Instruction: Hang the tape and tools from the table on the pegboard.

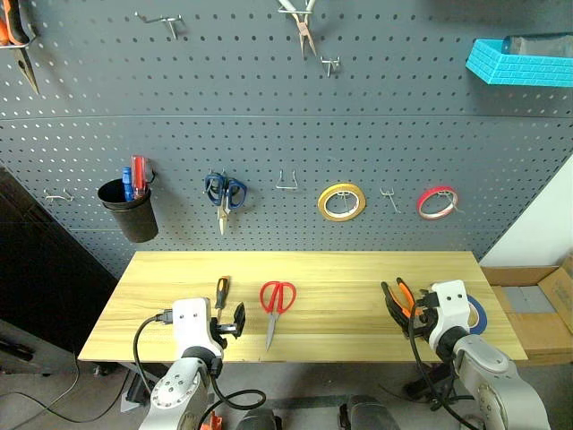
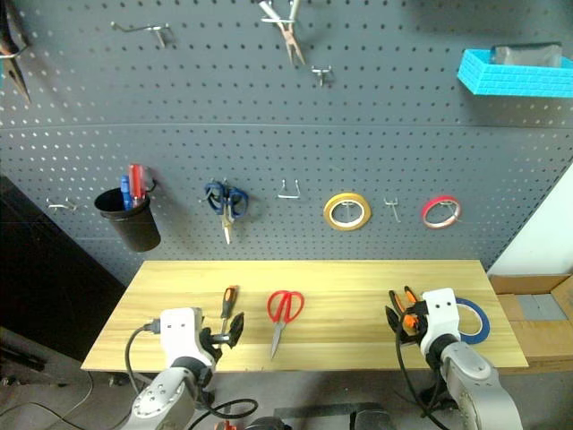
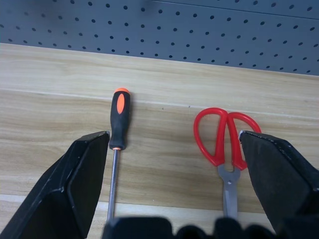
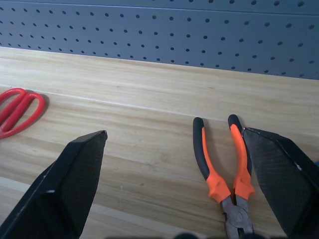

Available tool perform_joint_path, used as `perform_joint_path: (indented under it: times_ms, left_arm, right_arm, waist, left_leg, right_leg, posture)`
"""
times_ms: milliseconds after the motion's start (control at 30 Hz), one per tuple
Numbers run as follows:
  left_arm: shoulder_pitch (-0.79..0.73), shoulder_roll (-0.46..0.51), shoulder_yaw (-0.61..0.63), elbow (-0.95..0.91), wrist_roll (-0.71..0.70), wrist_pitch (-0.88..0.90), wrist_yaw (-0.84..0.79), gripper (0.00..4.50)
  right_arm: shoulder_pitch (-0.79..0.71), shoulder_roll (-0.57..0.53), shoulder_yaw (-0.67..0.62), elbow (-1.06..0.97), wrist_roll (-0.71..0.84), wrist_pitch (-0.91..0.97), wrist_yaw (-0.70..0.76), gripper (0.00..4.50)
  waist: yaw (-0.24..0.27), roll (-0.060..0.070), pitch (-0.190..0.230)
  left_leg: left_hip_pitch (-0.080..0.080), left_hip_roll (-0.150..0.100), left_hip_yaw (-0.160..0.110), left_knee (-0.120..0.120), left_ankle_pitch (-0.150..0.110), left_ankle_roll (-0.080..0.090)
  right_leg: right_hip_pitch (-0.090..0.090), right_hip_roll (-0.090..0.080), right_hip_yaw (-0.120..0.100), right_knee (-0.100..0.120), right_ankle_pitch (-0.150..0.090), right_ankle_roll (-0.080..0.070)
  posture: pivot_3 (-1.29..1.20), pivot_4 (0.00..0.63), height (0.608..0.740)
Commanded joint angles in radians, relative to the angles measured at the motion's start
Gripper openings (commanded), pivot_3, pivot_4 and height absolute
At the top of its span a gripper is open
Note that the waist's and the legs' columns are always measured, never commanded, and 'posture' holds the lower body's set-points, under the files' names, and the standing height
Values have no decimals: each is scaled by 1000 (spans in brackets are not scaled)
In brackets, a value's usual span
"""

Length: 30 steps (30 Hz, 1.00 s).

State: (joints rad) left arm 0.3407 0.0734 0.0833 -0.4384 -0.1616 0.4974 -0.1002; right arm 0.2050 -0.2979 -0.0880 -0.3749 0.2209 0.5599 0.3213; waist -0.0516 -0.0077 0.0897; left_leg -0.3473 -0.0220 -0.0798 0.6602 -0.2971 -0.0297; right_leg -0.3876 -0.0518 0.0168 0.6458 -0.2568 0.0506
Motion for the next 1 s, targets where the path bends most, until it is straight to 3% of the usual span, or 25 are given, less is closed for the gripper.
perform_joint_path:
  times_ms: [33, 767, 1000]
  left_arm:
    - [-14, 16, -2, -21, -1, -23, -12, 4461]
    - [-25, 10, 10, -31, -34, -9, 1, 4461]
    - [-84, 53, 10, 3, -64, 4, -60, 4461]
  right_arm:
    - [-17, -3, -14, -44, 14, 3, -6, 4500]
    - [-26, -11, -27, 64, 1, -80, 22, 4500]
    - [-79, -20, -49, 123, 2, -105, 16, 4500]
  waist:
    - [0, 0, 0]
    - [-1, 0, 0]
    - [-3, 0, 0]
  left_leg:
    - [0, 0, 0, 0, 0, 0]
    - [0, 0, 0, 0, 0, 0]
    - [0, 0, 0, 0, 0, 0]
  right_leg:
    - [0, 0, 0, 0, 0, 0]
    - [0, 0, 0, 0, 2, 3]
    - [0, 0, 0, 0, 2, 3]
  posture:
    - [-96, 52, 740]
    - [-95, 51, 740]
    - [-110, 47, 740]
